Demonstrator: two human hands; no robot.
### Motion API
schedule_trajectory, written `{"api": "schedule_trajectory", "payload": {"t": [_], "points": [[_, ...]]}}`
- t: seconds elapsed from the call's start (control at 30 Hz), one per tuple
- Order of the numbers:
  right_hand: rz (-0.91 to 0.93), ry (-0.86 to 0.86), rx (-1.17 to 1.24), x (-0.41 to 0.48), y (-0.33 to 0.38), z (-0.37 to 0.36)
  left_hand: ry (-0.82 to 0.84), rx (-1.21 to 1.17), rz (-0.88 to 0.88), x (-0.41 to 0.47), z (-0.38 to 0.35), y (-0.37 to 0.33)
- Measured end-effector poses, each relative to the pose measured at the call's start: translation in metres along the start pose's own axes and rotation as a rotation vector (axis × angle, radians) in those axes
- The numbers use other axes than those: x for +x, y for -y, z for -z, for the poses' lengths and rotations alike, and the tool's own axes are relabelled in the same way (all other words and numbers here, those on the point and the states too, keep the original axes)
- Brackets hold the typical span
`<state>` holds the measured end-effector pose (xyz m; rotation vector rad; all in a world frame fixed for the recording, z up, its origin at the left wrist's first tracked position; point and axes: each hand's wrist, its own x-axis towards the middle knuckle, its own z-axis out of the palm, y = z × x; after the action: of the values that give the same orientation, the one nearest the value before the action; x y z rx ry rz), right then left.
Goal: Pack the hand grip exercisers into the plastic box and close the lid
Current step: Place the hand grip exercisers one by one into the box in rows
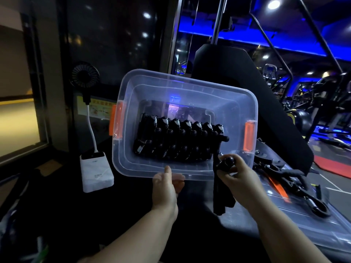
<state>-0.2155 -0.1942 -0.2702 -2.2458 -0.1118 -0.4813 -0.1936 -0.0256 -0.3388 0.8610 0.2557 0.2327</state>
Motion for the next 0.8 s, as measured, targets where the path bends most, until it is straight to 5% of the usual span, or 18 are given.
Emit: {"api": "schedule_trajectory", "payload": {"t": [0.17,0.47,0.8], "points": [[0.012,-0.048,0.176,0.024,0.021,-0.001,0.106,-0.155,0.012,-0.001,0.007,0.0],[0.175,-0.156,0.135,0.085,0.087,-0.041,0.139,-0.121,-0.023,0.001,0.007,0.006],[0.32,0.035,-0.024,0.136,0.149,-0.139,0.175,-0.088,-0.003,0.005,0.013,0.011]]}}
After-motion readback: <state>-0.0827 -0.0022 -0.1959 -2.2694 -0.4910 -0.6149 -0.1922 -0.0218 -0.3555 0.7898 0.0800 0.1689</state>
